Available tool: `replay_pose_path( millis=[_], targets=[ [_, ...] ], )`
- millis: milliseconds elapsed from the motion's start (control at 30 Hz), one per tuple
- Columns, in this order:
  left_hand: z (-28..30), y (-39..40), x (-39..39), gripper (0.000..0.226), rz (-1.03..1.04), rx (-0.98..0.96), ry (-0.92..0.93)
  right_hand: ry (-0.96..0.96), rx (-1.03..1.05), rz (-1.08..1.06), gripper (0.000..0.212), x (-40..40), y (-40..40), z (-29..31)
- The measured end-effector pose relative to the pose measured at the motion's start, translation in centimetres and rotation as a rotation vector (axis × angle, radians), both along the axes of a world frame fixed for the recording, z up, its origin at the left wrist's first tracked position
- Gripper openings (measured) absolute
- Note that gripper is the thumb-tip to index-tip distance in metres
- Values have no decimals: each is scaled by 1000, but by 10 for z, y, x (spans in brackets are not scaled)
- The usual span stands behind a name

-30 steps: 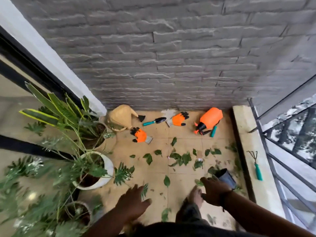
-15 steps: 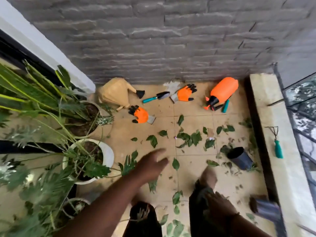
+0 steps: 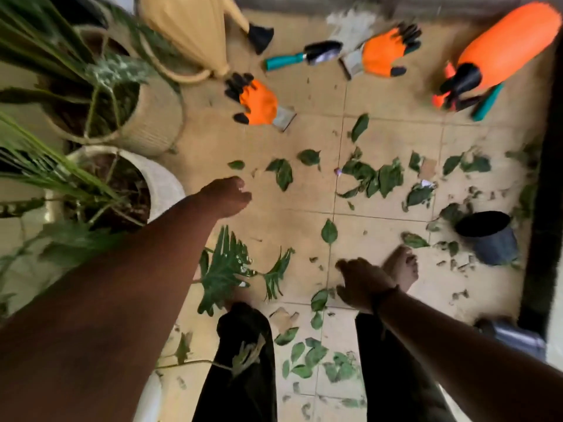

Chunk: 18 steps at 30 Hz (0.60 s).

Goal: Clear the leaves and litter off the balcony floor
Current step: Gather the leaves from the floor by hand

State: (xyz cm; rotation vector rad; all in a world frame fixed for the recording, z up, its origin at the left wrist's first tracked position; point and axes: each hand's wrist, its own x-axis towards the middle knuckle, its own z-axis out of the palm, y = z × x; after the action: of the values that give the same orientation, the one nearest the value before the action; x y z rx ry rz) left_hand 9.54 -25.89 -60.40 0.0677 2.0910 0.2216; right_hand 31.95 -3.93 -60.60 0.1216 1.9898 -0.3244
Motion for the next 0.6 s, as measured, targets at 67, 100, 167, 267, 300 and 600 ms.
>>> replay_pose_path(
  millis=[67, 100, 167, 267, 300, 600],
  targets=[
    [-25, -9, 15, 57, -151, -71, -84, 20, 35, -49, 52, -23, 10, -22],
    [-36, -12, 21, 58, -171, -86, -115, 30, 53, -71, 53, -35, 14, -31],
    [-52, -13, 31, 58, -147, -73, -148, 49, 78, -112, 54, -57, 19, -50],
    [-76, -13, 41, 52, -21, 5, -121, 70, 82, -144, 50, -90, 20, -74],
    [-83, -13, 43, 48, 12, 31, -107, 83, 73, -151, 48, -100, 19, -80],
    [-148, -48, 35, 34, 277, -35, 36, 238, 89, -168, 29, -148, -26, -145]
  ],
)
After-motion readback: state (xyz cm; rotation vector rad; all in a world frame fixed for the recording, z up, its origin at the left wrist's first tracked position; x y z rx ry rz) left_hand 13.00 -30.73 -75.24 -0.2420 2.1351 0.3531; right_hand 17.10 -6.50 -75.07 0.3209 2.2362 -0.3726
